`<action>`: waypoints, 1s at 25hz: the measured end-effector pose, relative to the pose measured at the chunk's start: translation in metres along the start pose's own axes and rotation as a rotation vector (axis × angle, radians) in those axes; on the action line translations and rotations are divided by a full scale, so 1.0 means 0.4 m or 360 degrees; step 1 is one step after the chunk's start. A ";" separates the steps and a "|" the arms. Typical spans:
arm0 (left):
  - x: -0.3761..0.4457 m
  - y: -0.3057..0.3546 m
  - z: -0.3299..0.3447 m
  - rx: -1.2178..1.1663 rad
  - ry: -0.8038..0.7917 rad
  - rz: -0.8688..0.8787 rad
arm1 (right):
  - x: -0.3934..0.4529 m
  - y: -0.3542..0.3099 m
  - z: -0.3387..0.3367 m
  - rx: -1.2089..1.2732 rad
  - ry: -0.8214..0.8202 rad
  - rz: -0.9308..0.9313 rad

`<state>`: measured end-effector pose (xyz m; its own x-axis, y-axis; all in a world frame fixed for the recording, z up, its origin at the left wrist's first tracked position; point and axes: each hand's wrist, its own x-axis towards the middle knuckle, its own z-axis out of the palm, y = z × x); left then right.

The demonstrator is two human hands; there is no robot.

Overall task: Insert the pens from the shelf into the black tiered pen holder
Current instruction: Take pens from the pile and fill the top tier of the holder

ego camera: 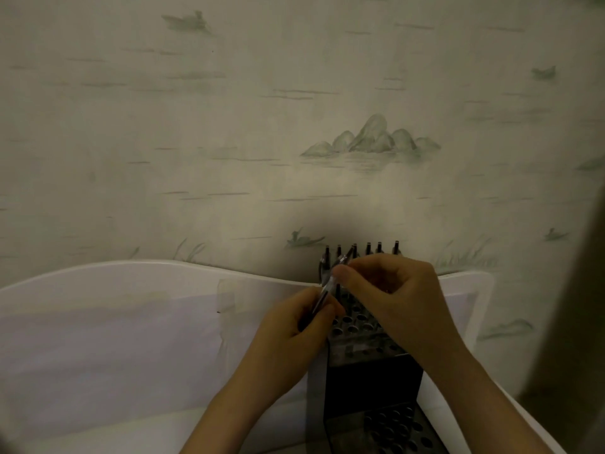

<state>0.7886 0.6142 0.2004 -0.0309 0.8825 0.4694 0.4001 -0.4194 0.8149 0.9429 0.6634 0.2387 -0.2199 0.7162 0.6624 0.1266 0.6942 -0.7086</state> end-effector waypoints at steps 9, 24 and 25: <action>-0.014 -0.021 -0.037 0.0170 0.0138 -0.0049 | 0.042 -0.021 0.003 0.0497 -0.0008 0.0308; -0.033 -0.041 -0.098 0.1164 0.0120 0.0127 | 0.072 -0.019 0.003 -0.0240 0.0185 -0.0108; -0.034 -0.042 -0.099 0.1162 0.0114 0.0120 | 0.073 -0.018 0.001 -0.0257 0.0177 -0.0108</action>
<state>0.7462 0.6007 0.1937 -0.0288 0.8303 0.5566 0.9106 -0.2079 0.3572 0.9351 0.6793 0.2632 -0.1264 0.6648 0.7362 0.2705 0.7371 -0.6192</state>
